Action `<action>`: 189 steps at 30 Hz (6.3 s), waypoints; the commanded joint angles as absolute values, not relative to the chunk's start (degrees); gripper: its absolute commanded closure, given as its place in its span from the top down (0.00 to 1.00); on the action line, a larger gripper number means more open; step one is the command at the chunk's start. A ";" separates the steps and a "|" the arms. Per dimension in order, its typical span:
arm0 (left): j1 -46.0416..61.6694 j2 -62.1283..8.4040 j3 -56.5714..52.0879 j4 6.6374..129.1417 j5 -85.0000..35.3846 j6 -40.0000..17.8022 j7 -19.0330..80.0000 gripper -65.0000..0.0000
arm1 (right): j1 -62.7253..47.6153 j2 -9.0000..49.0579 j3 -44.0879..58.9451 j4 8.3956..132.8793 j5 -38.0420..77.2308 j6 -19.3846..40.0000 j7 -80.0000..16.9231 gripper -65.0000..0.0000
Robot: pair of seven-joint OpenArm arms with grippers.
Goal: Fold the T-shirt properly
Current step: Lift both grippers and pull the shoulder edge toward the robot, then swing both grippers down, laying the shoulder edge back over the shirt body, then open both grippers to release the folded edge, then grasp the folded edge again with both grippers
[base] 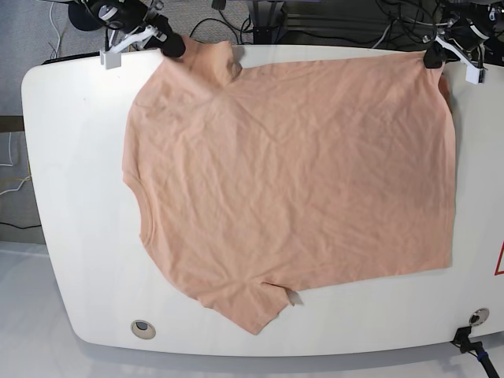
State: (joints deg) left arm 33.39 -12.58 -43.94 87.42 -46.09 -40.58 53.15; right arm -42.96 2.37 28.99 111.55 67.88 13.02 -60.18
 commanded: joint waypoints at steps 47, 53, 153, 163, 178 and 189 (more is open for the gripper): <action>-7.43 -12.00 -50.77 82.24 -43.03 -40.00 71.87 0.00 | 0.75 6.55 24.57 84.18 72.84 13.76 -59.91 0.00; -14.11 -11.82 -50.77 79.08 -42.77 -40.00 71.69 0.00 | 6.02 6.55 24.57 78.73 72.84 13.76 -59.91 0.00; 12.97 -19.12 -36.26 94.02 -9.19 -40.00 22.73 0.32 | -6.64 14.46 14.81 90.42 13.76 23.16 -45.32 0.14; 11.30 -19.12 -37.05 91.12 -9.19 -40.00 22.81 0.33 | -6.64 14.37 14.90 90.42 13.58 23.16 -45.32 0.00; 2.68 -19.21 -36.79 75.30 -9.10 -40.00 24.40 0.69 | -7.34 14.29 14.81 90.33 13.93 23.16 -45.32 0.00; 0.04 -19.30 -35.56 66.42 -9.01 -40.00 24.04 0.55 | -7.34 14.29 15.08 90.33 13.93 23.16 -45.32 0.00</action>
State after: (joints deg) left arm 0.84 -18.02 -36.34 65.78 -8.45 -39.90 24.67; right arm -7.38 13.80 14.74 89.93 14.61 23.00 -43.90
